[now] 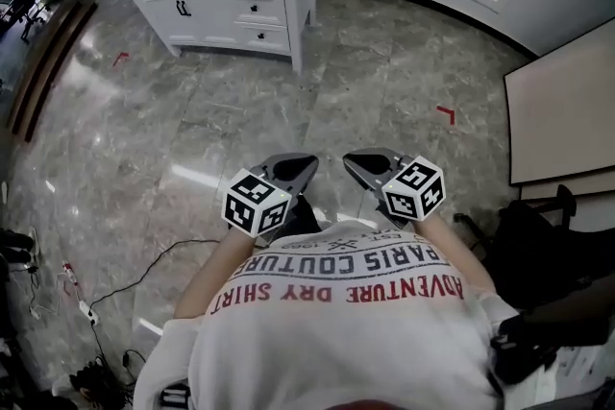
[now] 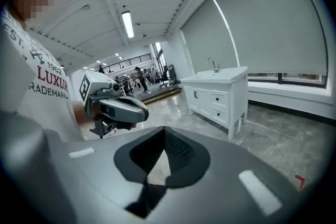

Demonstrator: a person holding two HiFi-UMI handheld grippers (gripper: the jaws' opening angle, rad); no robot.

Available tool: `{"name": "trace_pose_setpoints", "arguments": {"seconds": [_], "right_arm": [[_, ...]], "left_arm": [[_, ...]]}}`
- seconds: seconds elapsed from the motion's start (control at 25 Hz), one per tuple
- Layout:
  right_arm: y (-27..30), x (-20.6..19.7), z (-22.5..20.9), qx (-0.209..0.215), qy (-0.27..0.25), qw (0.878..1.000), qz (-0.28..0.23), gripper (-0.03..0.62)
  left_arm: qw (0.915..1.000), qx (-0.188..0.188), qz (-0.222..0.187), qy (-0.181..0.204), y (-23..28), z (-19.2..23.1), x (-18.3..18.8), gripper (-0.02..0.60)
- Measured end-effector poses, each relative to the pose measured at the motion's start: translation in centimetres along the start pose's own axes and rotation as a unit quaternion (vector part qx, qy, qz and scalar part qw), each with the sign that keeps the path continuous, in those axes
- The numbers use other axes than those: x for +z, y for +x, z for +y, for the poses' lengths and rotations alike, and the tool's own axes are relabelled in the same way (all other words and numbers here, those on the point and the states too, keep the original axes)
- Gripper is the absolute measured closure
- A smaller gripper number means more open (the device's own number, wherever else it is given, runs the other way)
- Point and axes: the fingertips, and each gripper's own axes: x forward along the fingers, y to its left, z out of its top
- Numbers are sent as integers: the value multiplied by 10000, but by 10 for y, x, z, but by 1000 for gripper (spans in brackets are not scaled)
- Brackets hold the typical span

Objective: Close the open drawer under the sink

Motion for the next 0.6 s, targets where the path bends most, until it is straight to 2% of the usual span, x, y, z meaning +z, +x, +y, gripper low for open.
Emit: {"name": "trace_pose_setpoints", "arguments": {"seconds": [0.12, 0.2, 0.28, 0.6], "right_arm": [[-41, 6, 27, -16, -81, 9998, -188, 592], [-56, 16, 35, -41, -153, 9990, -414, 592], [-59, 18, 40, -38, -173, 9985, -522, 592], [-58, -13, 68, 197, -128, 9990, -382, 593]], "left_arm": [[10000, 11, -73, 62, -13, -50, 3, 581], [9998, 66, -163, 110, -19, -66, 8, 581], [9996, 136, -198, 116, -23, -73, 8, 581], [9991, 364, -208, -113, -39, -90, -22, 581]]}}
